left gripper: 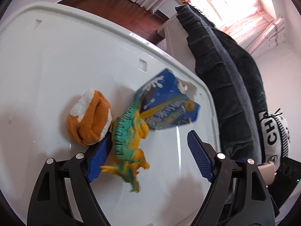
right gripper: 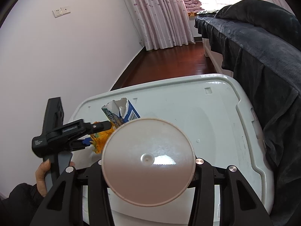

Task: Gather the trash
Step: 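Grasp the toy dinosaur with the left gripper while the right gripper holds the cup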

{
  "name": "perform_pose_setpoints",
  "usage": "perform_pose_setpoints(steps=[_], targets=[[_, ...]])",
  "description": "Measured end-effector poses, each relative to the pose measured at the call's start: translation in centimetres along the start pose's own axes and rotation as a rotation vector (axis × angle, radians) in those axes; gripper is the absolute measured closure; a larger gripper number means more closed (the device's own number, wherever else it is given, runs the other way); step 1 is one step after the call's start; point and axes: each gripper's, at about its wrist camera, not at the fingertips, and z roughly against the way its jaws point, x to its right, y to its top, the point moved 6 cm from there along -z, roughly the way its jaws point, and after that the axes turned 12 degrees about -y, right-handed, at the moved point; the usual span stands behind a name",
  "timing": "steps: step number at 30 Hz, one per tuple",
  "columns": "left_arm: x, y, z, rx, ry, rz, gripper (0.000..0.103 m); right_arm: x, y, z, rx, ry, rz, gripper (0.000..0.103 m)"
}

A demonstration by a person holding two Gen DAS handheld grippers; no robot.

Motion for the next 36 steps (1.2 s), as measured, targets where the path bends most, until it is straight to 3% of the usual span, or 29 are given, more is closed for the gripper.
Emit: perform_pose_setpoints(steps=[2, 7, 10, 12, 22, 28, 36], targets=[[-0.3, 0.0, -0.2, -0.027, 0.023, -0.031, 0.025, 0.0, 0.0, 0.0, 0.000, -0.001, -0.002, 0.056], [-0.8, 0.0, -1.1, -0.090, 0.167, -0.195, 0.028, 0.0, 0.1, 0.0, -0.003, 0.006, -0.014, 0.056], [-0.8, 0.1, -1.7, -0.109, 0.233, -0.278, 0.038, -0.3, 0.1, 0.0, -0.003, 0.005, -0.005, 0.056], [-0.9, 0.4, -1.9, -0.115, 0.283, -0.322, 0.054, -0.3, 0.0, -0.1, -0.006, 0.002, 0.000, 0.056], [-0.9, -1.4, -0.1, -0.083, 0.356, -0.374, 0.065, -0.9, 0.1, 0.0, -0.001, 0.011, 0.007, 0.056], [-0.5, -2.2, 0.7, -0.060, 0.348, -0.372, 0.066, -1.3, 0.3, 0.1, 0.008, 0.018, 0.010, 0.056], [-0.2, -3.0, 1.7, -0.001, 0.481, -0.362, 0.066, -1.5, 0.1, 0.1, 0.018, -0.002, 0.028, 0.056]])
